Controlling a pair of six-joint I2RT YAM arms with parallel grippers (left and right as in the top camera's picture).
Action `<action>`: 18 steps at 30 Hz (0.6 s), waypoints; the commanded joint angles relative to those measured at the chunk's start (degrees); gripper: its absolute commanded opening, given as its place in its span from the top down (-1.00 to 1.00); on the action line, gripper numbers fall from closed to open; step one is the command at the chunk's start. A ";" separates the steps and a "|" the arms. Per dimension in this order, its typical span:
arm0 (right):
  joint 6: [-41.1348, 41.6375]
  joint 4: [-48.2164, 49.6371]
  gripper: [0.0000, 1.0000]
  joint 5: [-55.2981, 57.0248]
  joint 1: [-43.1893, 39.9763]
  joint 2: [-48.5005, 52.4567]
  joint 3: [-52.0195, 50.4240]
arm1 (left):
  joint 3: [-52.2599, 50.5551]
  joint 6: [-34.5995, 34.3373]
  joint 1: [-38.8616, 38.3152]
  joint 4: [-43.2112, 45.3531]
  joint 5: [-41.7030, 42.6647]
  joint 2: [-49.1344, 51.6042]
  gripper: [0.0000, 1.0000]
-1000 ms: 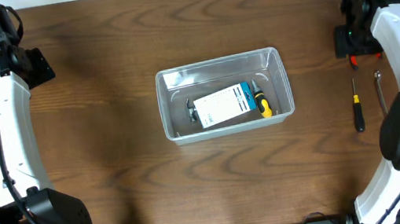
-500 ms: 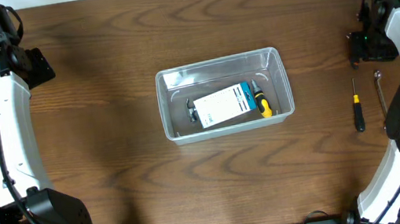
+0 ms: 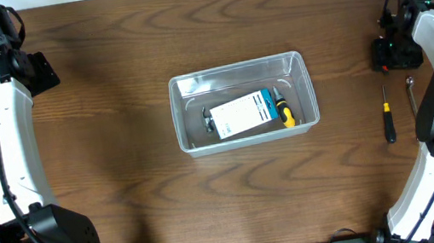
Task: Pack container
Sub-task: 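Lower the right gripper onto the red-black pliers and grasp them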
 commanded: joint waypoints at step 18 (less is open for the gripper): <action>-0.79 4.98 -0.28 -0.61 0.00 3.93 -0.17 | 1.38 -0.70 0.09 -0.13 -0.31 -1.18 -0.96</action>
